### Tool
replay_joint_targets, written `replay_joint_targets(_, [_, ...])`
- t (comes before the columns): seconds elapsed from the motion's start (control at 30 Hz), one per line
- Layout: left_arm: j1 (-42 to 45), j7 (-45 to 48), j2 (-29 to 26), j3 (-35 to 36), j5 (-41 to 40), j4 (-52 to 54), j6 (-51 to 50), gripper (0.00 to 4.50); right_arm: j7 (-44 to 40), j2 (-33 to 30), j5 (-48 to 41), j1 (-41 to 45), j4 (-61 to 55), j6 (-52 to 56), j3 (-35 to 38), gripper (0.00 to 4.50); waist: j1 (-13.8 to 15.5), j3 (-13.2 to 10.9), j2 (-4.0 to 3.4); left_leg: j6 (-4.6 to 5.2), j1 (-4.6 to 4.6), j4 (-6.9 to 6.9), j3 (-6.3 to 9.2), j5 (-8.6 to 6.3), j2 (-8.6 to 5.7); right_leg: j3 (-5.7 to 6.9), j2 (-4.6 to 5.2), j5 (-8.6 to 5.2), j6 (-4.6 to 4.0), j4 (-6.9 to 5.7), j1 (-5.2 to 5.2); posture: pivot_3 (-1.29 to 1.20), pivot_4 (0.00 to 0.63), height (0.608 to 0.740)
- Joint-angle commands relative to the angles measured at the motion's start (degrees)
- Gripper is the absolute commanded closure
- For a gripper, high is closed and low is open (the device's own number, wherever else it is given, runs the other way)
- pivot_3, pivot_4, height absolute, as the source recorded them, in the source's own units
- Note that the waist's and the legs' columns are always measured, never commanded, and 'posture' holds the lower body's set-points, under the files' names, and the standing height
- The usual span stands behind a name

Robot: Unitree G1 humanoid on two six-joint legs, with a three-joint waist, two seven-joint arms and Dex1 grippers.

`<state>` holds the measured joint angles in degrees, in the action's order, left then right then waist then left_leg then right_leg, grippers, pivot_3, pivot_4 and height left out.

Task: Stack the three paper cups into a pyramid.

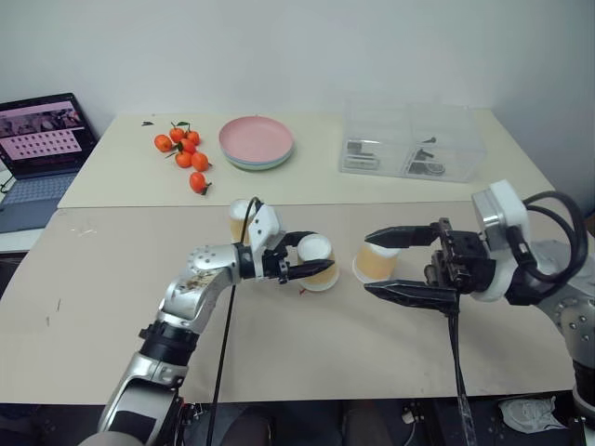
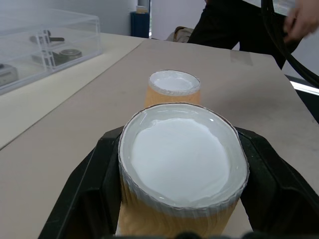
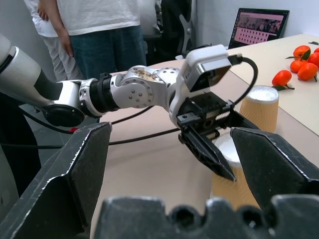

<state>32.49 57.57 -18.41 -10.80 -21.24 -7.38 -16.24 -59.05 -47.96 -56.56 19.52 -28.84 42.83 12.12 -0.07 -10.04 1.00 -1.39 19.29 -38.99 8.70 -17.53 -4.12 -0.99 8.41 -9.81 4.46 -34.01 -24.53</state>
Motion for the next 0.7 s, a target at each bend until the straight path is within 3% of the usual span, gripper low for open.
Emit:
replay_joint_targets(0.03, [2.1,1.1,0.8,-0.3,2.0,-4.3,3.5,1.89,1.0,0.1,-0.7,-0.1,-2.0,-1.2,1.5,0.0,0.0,0.0,0.0,0.0,0.0,0.0,0.0,0.0,0.0,0.0,0.0,0.0,0.0,0.0,0.0,0.0,0.15,0.728])
replay_joint_targets(0.13, [2.5,1.3,1.2,-0.2,3.5,-7.4,5.4,1.89,1.5,0.1,-0.9,-0.5,-2.3,-1.2,1.7,0.0,-0.1,0.0,0.0,0.0,0.01,0.0,0.0,0.0,0.01,0.0,0.0,0.0,0.0,0.0,-0.01,0.0,0.15,0.728])
replay_joint_targets(0.23, [2.7,1.7,1.6,0.2,3.5,-9.2,5.6,0.48,2.1,0.2,-0.9,-0.8,-2.4,-1.3,1.6,0.0,0.1,0.0,0.01,0.0,0.01,-0.02,0.0,0.0,-0.02,0.0,0.01,0.01,0.02,0.01,0.01,0.0,0.15,0.728])
replay_joint_targets(0.3, [2.5,-0.2,2.0,0.5,5.0,-8.8,7.7,0.07,2.1,0.2,-0.8,-0.6,-2.4,-1.3,1.4,0.0,0.1,0.0,0.01,0.0,0.0,-0.03,0.0,0.0,-0.01,0.0,0.01,0.01,0.02,0.0,0.01,0.0,0.15,0.728])
replay_joint_targets(0.7, [-2.7,-5.4,1.3,5.6,-0.2,6.6,0.3,0.07,-0.6,-0.6,3.0,1.5,0.6,-2.6,-1.7,0.0,0.0,0.0,0.01,0.0,-0.01,-0.02,0.01,0.0,0.0,-0.01,0.0,0.01,0.03,-0.01,-0.01,0.0,0.15,0.728])
